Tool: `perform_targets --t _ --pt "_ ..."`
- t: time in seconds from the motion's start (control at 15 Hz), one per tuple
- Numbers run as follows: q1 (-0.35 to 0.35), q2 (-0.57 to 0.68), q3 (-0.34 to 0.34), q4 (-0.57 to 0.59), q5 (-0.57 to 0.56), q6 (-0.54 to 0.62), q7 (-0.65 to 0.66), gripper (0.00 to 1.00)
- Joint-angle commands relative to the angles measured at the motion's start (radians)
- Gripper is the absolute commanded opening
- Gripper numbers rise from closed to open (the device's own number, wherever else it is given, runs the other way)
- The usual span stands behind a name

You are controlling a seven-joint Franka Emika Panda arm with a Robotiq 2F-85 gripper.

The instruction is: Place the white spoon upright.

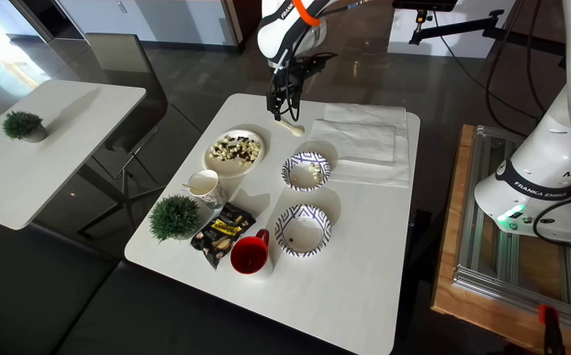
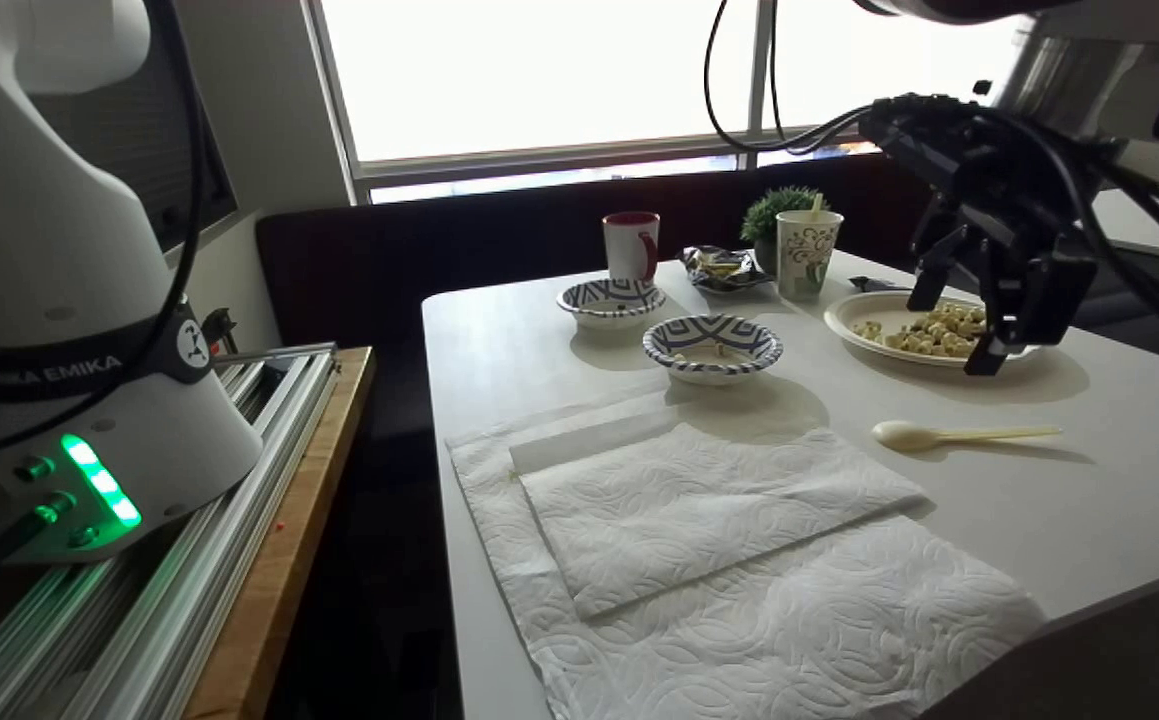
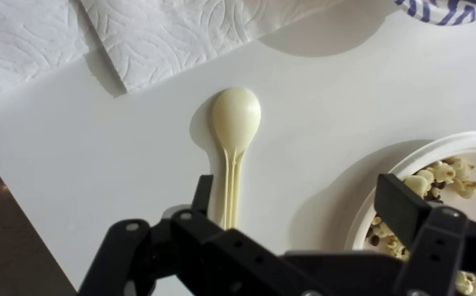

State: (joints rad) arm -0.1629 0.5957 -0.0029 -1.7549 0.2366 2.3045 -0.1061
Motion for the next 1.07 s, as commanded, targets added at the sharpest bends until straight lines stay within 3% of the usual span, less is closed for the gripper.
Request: perform_targets --t 0.0,1.0 --pt "-0.047 0.087 0.043 0.094 0.070 0.017 -0.055 1.00" --pt "-0.129 0.287 0.117 0.291 0.074 0.038 -0.217 1.00"
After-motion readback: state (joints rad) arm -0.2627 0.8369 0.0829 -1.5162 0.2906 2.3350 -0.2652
